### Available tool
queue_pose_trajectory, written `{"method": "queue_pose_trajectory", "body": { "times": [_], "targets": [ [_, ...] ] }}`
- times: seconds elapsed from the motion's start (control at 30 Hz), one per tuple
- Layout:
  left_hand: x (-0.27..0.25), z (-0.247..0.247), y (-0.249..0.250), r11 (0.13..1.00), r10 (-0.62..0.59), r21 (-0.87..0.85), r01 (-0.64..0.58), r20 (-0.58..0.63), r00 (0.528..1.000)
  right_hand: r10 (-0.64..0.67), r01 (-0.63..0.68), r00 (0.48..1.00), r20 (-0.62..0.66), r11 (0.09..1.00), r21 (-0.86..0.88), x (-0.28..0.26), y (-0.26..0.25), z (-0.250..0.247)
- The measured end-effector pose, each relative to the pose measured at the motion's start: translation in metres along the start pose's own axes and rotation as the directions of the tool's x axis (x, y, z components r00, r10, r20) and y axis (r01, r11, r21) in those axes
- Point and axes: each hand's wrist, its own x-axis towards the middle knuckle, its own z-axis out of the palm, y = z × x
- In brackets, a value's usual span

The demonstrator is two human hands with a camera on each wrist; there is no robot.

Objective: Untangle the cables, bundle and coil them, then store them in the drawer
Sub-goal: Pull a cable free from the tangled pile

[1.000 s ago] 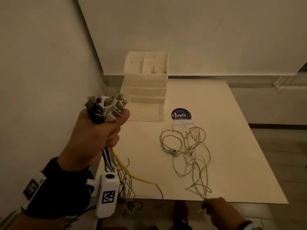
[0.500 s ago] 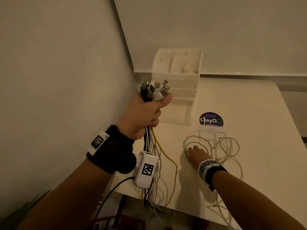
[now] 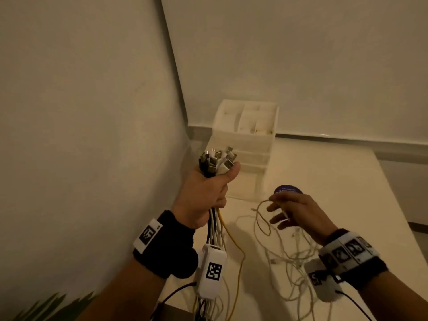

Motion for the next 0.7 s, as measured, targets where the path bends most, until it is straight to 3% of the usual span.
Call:
{"method": "queue_pose_trajectory", "body": {
  "times": [0.07,0.13,0.2,0.3,0.37,0.4,0.43,0.5,0.57,0.7],
  "targets": [
    [-0.003,0.003,0.000,1.000,0.011,-0.027,-0.011,0.010,1.000,-0.143,0.140,0.990,0.010,0.981,0.133,-0.030,-0.037,-0.011],
    [-0.006,0.006,0.000,0.998,0.032,-0.061,-0.030,0.030,0.999,-0.336,0.336,0.942,0.003,0.942,-0.021,-0.058,-0.063,-0.013],
    [-0.010,0.009,0.001,0.992,0.062,-0.117,-0.054,0.063,0.996,-0.515,0.501,0.857,0.019,0.824,-0.266,-0.078,-0.080,-0.006],
    [-0.019,0.014,0.006,0.978,0.121,-0.182,-0.102,0.096,0.988,-0.706,0.580,0.708,-0.002,0.583,-0.569,-0.098,-0.095,0.014],
    [-0.026,0.015,0.010,0.968,0.153,-0.221,-0.123,0.127,0.980,-0.777,0.585,0.623,-0.087,0.537,-0.608,-0.103,-0.097,0.031],
    [-0.029,0.014,0.012,0.964,0.165,-0.231,-0.131,0.132,0.977,-0.782,0.584,0.605,-0.150,0.563,-0.585,-0.103,-0.098,0.041],
    [-0.031,0.013,0.014,0.961,0.172,-0.241,-0.137,0.132,0.976,-0.757,0.586,0.617,-0.215,0.624,-0.517,-0.103,-0.099,0.051],
    [-0.037,0.011,0.017,0.952,0.185,-0.269,-0.145,0.129,0.974,-0.638,0.579,0.712,-0.295,0.770,-0.268,-0.106,-0.102,0.071],
    [-0.045,0.009,0.019,0.949,0.195,-0.278,-0.148,0.148,0.970,-0.543,0.554,0.789,-0.288,0.831,-0.046,-0.112,-0.107,0.091],
    [-0.057,0.005,0.020,0.961,0.145,-0.255,-0.102,0.154,0.977,-0.527,0.580,0.786,-0.323,0.809,0.090,-0.122,-0.110,0.122]
  ]
}}
